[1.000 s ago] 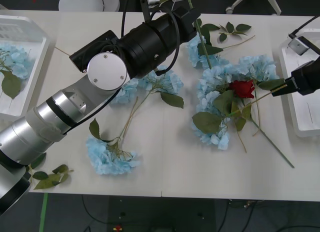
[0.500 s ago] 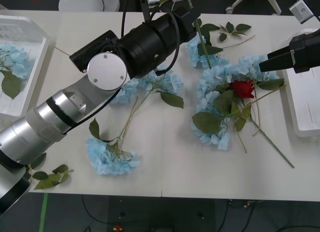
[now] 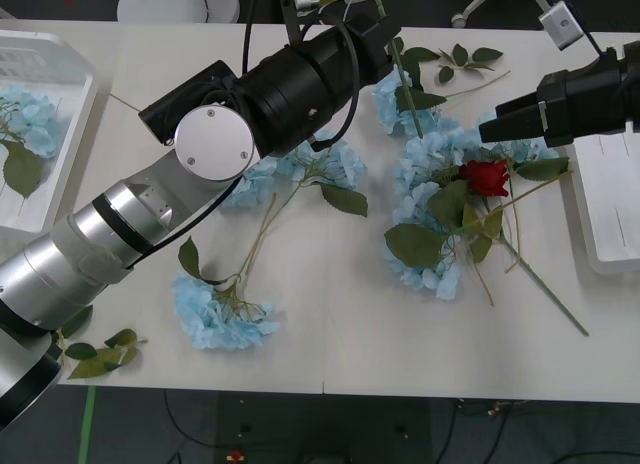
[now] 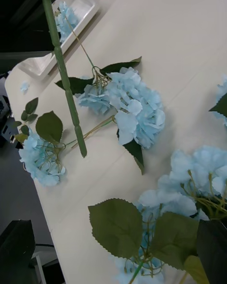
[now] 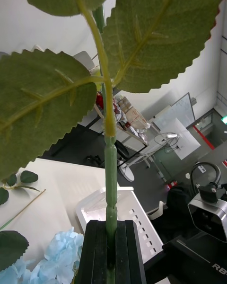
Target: Place the red flowers into the right box and the blue flowers into the left box. If a person shows an open palm, hand one flower to the person first, then continue sorting.
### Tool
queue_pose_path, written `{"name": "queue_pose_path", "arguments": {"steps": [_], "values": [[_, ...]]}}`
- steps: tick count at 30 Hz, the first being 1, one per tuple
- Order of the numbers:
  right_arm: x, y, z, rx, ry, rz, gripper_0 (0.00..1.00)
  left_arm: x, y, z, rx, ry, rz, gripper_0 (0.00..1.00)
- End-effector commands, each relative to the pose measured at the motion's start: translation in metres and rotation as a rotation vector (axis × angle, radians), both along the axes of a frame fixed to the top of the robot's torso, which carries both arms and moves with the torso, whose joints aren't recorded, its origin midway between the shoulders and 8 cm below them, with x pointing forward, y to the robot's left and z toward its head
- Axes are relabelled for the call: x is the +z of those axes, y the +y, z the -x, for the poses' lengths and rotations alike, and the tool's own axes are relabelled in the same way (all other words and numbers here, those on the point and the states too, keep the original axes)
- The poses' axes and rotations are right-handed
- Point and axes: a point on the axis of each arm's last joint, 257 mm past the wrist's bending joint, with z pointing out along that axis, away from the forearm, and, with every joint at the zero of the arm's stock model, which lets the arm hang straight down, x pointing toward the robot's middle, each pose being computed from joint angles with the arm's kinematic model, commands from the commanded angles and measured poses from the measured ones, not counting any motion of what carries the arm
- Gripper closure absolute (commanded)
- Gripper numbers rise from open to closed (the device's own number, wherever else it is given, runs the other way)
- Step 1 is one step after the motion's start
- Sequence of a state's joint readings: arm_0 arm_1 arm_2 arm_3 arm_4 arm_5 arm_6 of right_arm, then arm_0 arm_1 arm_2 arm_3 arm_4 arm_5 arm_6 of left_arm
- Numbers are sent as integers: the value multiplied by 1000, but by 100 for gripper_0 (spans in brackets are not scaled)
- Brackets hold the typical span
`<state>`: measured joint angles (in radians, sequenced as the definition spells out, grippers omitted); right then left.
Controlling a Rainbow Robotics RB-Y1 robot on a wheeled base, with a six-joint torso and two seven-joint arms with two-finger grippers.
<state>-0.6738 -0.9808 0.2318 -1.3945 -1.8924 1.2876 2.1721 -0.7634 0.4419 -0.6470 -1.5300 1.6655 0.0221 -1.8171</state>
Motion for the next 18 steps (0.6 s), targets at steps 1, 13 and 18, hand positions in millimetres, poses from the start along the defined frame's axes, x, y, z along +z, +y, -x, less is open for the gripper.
{"name": "queue_pose_path", "arguments": {"steps": [1,13,18], "values": [[30,44,-4,50,-54,-42,0,31,-20,12,-15,-111,-28,100],[15,100,-9,82,-55,-86,0,31,-20,12,-15,-111,-28,100],[13,122,-12,83,-54,-111,0,31,-20,12,-15,-111,-28,100]]}}
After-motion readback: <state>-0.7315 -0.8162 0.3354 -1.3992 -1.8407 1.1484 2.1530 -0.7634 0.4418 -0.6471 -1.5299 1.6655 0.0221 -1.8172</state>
